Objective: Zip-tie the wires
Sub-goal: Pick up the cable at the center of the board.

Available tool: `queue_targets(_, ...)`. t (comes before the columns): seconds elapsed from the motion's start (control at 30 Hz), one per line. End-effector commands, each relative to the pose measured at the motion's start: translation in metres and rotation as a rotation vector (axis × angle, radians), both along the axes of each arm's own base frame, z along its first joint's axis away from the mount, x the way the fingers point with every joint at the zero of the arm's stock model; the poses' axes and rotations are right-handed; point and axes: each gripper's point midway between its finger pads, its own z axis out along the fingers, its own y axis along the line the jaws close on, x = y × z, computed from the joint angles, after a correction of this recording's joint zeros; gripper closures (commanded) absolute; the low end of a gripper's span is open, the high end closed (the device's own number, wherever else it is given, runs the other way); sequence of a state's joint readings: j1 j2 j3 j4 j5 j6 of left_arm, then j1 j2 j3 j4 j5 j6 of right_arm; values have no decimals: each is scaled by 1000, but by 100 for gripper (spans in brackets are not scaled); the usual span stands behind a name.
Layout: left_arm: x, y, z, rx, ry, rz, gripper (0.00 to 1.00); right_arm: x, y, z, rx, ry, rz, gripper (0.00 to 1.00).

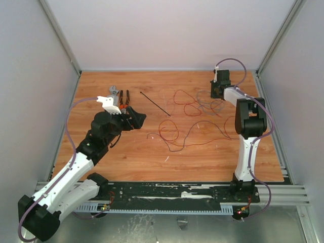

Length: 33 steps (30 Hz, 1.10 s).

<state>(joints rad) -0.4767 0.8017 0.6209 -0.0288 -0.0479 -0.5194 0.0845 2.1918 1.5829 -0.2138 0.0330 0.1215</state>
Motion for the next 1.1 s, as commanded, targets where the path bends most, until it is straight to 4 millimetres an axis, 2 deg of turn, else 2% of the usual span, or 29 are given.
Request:
queue_targets(0.0,4,1,25,19,-55,-15,2,21,4,50,-11,-117,36,100)
queue_targets(0.13,6,0,46,14,-96,-17,2,33,-2,104,-50,-213,36,100)
queue_targets(0.27,7,-2,51,10,-102,-24,2,40,-3,164,-63,-318,45,100)
queue_targets(0.33,7,-3,49,6,-96,-28,2,40,-4,176,-75,-334,42,87)
queue_targets(0.43,6,-3,46,-5,-92,-29,2,39,-7,162,-94,-296,43,79)
queue_targets(0.57,5,-4,42,-8,-85,-35,2,34,-4,125,-84,-219,54,70)
queue_targets(0.7,4,-4,41,-6,-83,-36,2,17,-8,98,-74,-145,24,59)
queue_targets(0.87,5,-5,37,-3,-72,-38,2,-12,-15,90,-70,-114,-24,47)
queue_targets(1.07,5,-6,32,-3,-61,-46,2,-47,-33,68,-78,-23,-75,44)
